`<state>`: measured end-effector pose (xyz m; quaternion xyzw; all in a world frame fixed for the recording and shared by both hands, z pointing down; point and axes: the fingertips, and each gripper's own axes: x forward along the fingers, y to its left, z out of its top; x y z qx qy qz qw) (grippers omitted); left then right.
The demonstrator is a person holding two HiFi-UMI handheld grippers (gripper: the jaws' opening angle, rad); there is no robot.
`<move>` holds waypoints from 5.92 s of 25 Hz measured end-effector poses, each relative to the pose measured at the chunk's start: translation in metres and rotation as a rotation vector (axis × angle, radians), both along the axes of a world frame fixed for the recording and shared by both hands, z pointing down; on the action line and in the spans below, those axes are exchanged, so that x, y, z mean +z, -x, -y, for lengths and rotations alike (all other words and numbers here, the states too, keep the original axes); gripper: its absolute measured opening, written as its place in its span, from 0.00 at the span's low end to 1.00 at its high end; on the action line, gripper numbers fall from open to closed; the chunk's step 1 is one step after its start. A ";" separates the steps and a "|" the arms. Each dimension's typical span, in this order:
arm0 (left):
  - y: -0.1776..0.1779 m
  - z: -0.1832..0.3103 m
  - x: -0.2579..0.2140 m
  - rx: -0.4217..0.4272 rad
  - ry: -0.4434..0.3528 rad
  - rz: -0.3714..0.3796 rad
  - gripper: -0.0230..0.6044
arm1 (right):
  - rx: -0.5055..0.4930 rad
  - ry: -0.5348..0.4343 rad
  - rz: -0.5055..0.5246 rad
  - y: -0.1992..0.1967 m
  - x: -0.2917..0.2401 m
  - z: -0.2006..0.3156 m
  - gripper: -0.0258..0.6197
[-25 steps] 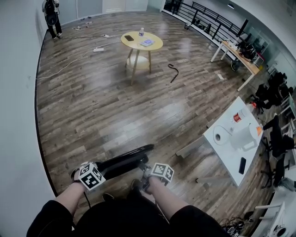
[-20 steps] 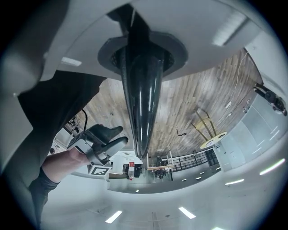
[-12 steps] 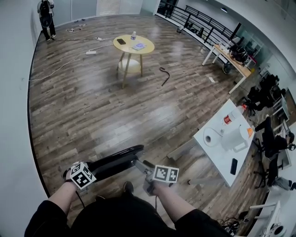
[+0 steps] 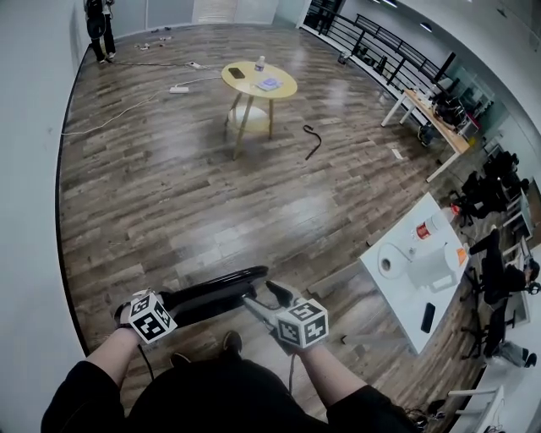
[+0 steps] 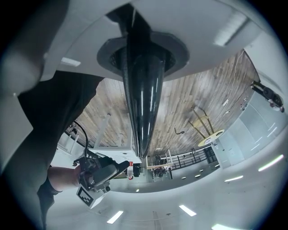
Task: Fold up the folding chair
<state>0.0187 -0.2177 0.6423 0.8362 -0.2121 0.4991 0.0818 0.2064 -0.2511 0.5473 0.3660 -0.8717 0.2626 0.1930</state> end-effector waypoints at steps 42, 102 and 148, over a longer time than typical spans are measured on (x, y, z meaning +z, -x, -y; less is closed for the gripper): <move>-0.011 -0.018 0.003 -0.041 -0.008 0.003 0.19 | -1.098 -0.333 -0.912 0.048 0.112 0.008 0.33; 0.004 0.008 -0.009 0.013 0.065 0.043 0.11 | -1.321 -0.192 -0.805 0.065 0.099 0.028 0.12; 0.296 -0.287 -0.018 -0.630 0.138 -0.020 0.11 | -2.001 -0.441 -0.813 0.419 0.086 -0.196 0.11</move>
